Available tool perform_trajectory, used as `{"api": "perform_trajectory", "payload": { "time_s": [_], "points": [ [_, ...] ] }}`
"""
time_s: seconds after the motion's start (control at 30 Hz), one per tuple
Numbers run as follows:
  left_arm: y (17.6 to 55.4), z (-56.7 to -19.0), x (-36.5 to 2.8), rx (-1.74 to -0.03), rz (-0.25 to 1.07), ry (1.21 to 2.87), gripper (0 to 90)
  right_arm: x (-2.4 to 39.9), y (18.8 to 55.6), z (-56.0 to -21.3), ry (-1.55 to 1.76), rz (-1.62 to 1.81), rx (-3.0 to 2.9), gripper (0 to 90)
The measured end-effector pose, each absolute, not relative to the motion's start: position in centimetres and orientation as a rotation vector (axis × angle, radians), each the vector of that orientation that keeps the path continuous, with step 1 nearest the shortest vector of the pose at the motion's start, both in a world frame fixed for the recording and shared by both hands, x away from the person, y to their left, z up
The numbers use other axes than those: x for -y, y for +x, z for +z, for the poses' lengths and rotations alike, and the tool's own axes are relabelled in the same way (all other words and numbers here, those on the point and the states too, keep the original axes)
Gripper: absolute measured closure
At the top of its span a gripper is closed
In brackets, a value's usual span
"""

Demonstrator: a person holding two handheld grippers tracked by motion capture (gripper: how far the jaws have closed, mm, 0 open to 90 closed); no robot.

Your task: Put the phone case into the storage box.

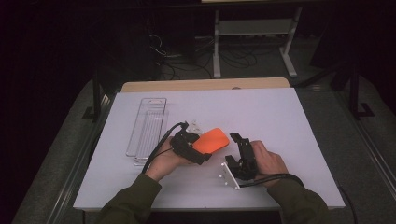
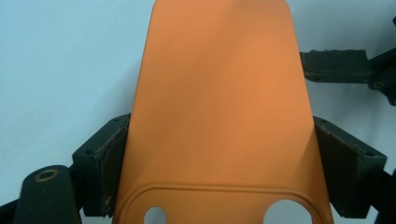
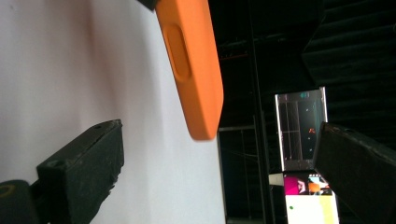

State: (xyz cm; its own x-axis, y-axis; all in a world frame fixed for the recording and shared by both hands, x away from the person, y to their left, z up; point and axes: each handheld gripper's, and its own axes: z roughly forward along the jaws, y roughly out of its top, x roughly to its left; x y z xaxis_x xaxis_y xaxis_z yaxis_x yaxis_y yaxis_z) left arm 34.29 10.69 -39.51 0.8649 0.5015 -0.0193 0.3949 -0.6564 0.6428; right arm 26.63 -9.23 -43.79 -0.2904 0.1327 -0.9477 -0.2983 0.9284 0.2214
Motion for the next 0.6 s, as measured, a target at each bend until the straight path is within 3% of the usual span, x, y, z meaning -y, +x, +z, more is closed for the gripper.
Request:
{"api": "perform_trajectory", "payload": {
  "time_s": [0.6],
  "points": [
    [33.6,-39.1,-10.0,-0.562,0.172,2.373,15.1,7.8,26.2,-44.5,-0.222,0.382,-1.734,1.4]
  ]
}}
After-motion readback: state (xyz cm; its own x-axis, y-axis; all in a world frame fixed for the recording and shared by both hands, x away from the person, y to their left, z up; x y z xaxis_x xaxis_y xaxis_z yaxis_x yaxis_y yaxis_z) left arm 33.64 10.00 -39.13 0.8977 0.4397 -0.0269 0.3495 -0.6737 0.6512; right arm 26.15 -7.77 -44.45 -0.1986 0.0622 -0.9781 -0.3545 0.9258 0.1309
